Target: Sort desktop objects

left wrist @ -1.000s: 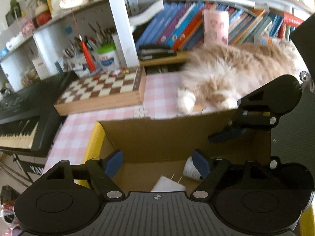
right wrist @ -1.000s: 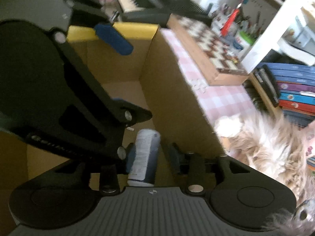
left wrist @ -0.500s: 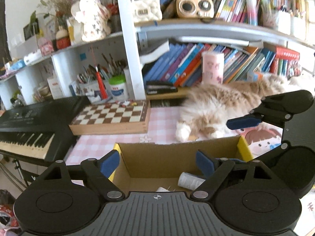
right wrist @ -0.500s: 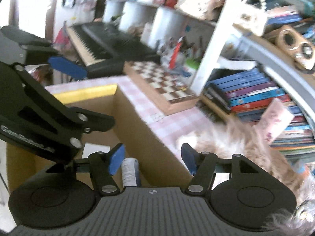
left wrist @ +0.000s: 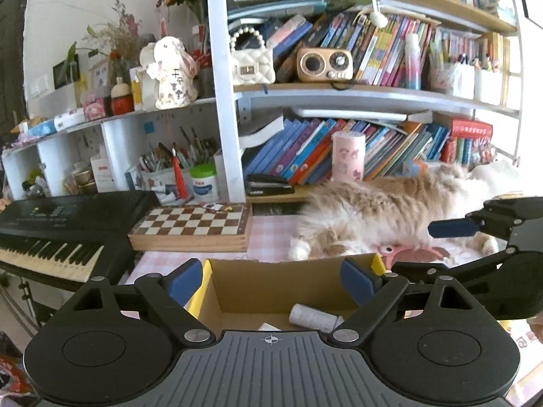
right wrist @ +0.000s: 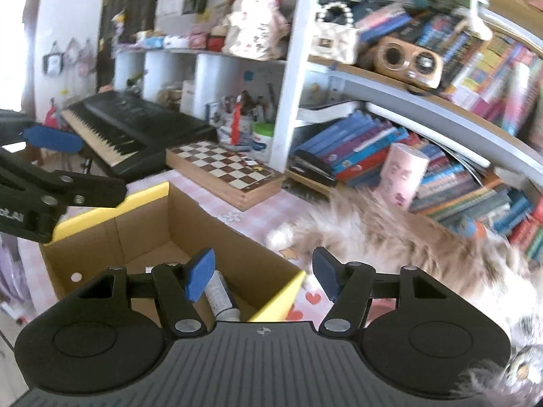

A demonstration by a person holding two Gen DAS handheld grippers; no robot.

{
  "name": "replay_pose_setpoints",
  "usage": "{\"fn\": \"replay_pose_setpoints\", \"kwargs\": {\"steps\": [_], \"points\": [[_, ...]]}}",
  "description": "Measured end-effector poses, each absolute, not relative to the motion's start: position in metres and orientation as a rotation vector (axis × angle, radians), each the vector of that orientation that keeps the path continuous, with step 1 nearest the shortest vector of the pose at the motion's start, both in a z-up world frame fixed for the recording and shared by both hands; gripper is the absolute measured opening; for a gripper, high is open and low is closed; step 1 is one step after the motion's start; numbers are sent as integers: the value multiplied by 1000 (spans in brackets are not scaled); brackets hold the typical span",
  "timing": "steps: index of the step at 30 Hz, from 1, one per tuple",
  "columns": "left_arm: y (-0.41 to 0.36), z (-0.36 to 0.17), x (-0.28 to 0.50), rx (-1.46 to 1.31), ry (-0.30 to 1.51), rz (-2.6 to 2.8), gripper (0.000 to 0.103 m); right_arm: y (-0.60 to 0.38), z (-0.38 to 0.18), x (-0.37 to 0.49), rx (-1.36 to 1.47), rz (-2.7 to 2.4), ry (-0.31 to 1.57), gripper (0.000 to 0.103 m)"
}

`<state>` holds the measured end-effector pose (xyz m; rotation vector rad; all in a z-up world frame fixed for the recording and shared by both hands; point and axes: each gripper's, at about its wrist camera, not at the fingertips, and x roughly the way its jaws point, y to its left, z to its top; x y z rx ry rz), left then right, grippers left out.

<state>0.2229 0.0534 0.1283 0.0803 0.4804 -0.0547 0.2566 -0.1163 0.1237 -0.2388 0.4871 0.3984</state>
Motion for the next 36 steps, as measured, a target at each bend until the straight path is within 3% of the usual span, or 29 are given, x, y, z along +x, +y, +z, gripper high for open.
{"fn": "replay_pose_setpoints", "kwargs": {"steps": [36], "points": [[80, 78, 63, -2, 518, -17, 91, -104, 76, 60, -36, 44, 572, 61]]}}
